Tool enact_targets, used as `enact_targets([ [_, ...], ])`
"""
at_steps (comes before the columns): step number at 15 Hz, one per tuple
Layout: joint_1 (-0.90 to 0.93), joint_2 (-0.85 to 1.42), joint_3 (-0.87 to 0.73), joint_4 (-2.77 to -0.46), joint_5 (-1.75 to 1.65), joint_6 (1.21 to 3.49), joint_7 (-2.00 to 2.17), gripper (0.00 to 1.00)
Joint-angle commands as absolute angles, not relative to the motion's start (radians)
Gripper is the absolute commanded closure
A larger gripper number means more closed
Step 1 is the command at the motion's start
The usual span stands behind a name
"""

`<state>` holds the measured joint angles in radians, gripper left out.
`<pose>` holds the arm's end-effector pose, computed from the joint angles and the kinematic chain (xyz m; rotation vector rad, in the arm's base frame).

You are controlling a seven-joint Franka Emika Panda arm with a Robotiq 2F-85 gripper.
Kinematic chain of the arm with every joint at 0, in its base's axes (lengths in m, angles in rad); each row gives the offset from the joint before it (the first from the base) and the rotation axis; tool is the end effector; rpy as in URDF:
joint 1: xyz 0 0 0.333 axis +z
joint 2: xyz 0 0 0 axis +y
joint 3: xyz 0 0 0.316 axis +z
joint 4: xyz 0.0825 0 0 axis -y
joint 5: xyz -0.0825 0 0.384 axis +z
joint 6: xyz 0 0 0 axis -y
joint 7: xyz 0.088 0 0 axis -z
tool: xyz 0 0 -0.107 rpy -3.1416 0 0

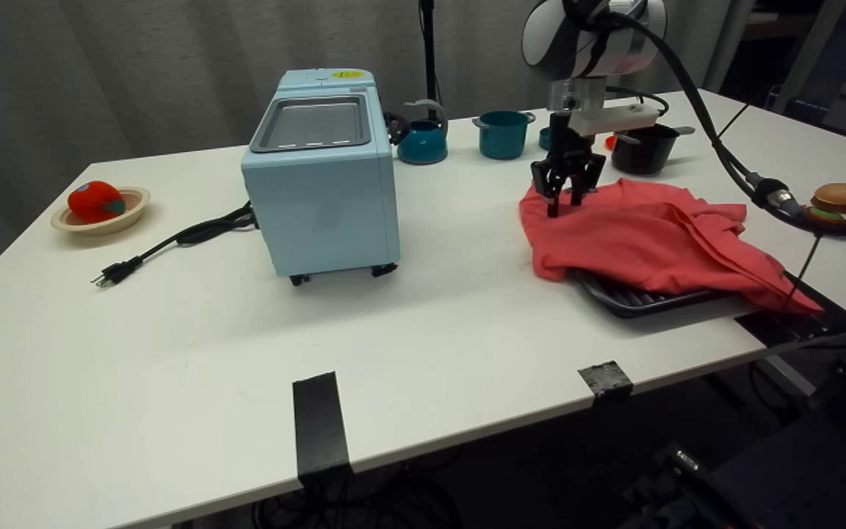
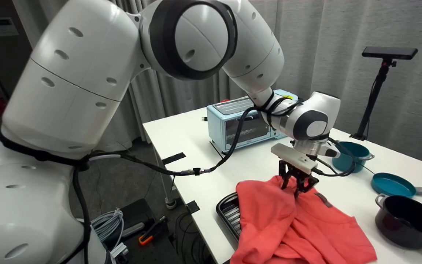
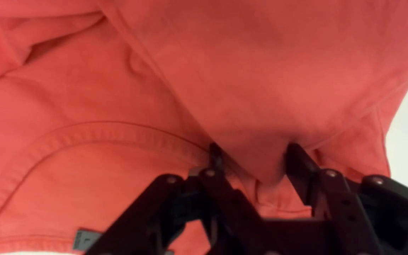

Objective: Spread the clothe

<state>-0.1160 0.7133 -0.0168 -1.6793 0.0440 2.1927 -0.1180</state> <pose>0.6506 -0.0844 0.1706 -3.0797 0.0632 0.3019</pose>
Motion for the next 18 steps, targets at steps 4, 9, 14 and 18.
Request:
enact_targets([
  [4,-0.111,0.721,-0.019,-1.647,0.04,2.166,-0.109,0.54],
  [9,-0.109,0.711,-0.026,-1.662,0.035,2.171,-0.101,0.38],
  [14,-0.108,0.691,-0.025,-1.685,0.04,2.165,-0.092,0.02],
  [18,-0.108,0.689,-0.023,-1.697,0.048,2.139,-0.077,0.02],
])
